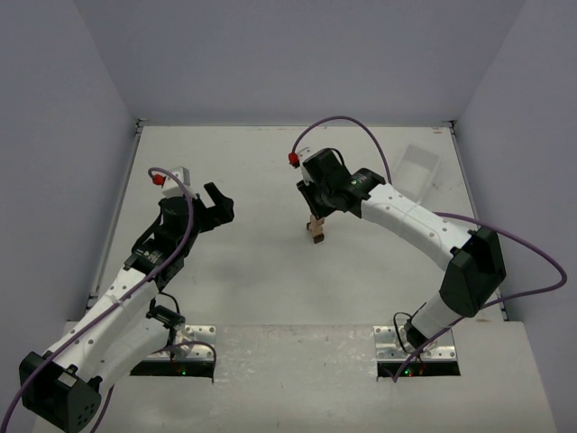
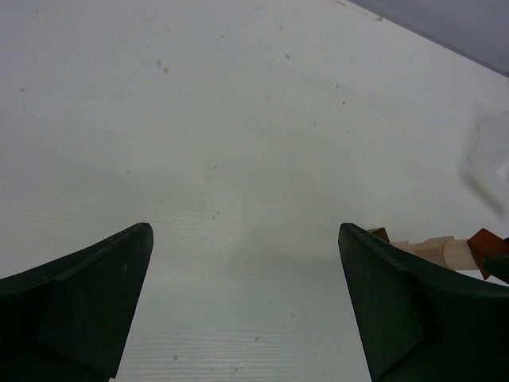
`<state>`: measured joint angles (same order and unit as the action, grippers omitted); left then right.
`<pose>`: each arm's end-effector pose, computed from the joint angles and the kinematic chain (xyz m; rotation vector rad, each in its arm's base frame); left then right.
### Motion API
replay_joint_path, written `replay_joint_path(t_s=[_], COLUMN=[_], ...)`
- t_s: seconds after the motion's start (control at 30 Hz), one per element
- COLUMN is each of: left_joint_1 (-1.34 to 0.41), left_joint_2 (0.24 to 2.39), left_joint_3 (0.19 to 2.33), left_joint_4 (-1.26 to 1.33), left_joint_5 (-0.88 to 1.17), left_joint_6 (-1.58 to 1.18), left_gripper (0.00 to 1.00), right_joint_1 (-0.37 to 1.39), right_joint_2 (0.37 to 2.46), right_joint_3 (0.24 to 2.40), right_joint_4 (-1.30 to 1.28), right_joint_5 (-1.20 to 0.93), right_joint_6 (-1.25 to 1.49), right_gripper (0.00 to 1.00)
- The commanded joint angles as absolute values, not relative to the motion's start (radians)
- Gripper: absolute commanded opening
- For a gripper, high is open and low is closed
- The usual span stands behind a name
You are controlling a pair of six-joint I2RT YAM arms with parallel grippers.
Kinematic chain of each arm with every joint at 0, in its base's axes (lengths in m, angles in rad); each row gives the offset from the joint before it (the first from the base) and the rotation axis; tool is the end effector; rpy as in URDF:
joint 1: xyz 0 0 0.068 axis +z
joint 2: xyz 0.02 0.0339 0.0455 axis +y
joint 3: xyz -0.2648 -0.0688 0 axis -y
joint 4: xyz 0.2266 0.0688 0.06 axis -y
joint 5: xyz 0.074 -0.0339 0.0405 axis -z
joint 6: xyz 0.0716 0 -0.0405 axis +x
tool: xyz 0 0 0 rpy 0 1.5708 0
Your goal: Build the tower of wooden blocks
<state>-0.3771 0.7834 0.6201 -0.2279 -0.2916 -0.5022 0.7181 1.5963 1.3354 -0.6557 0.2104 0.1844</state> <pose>0.1912 -0.0536 0.2684 -0.3126 1.9310 -0.2959 0.2725 0.2182 0.2634 -0.5641 2.3982 0.1303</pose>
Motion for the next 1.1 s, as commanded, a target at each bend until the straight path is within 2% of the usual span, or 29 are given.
replay_joint_path(t_s=[0.0,0.03,0.2,0.3,0.4,0.43,0.5,0.53,0.83,0.97,1.07], left_joint_1=[-0.370,-0.370,-0.370,-0.368,-0.370,-0.370,-0.370,-0.370,-0.370,-0.370,-0.370], left_joint_2=[0.763,0.762,0.756,0.754,0.749,0.748,0.743,0.742,0.746,0.753,0.757], left_joint_3=[0.622,0.624,0.624,0.624,0.624,0.624,0.627,0.627,0.676,0.702,0.712], left_joint_4=[-0.193,-0.195,-0.195,-0.196,-0.201,-0.203,-0.212,-0.213,-0.266,-0.286,-0.318], left_joint_5=[-0.291,-0.290,-0.289,-0.289,-0.291,-0.295,-0.301,-0.302,-0.341,-0.355,-0.393], left_joint_6=[-0.501,-0.500,-0.501,-0.500,-0.502,-0.504,-0.506,-0.506,-0.512,-0.524,-0.544], left_gripper=[1.00,1.00,1.00,1.00,1.00,1.00,1.00,1.00,1.00,1.00,1.00], right_joint_1=[0.724,0.724,0.724,0.724,0.726,0.726,0.726,0.726,0.719,0.679,0.578], right_joint_2=[1.599,1.598,1.586,1.586,1.583,1.581,1.575,1.569,1.388,1.273,1.162], right_joint_3=[1.362,1.361,1.363,1.374,1.388,1.394,1.409,1.411,1.372,1.262,1.143], right_joint_4=[-0.640,-0.640,-0.643,-0.645,-0.645,-0.645,-0.643,-0.643,-0.638,-0.638,-0.640], right_joint_5=[0.238,0.241,0.247,0.254,0.256,0.255,0.252,0.253,0.348,0.375,0.364], right_joint_6=[0.204,0.205,0.218,0.218,0.219,0.218,0.218,0.217,0.263,0.311,0.370], right_gripper=[0.27,0.32,0.45,0.58,0.65,0.70,0.94,0.97,0.99,0.99,0.99])
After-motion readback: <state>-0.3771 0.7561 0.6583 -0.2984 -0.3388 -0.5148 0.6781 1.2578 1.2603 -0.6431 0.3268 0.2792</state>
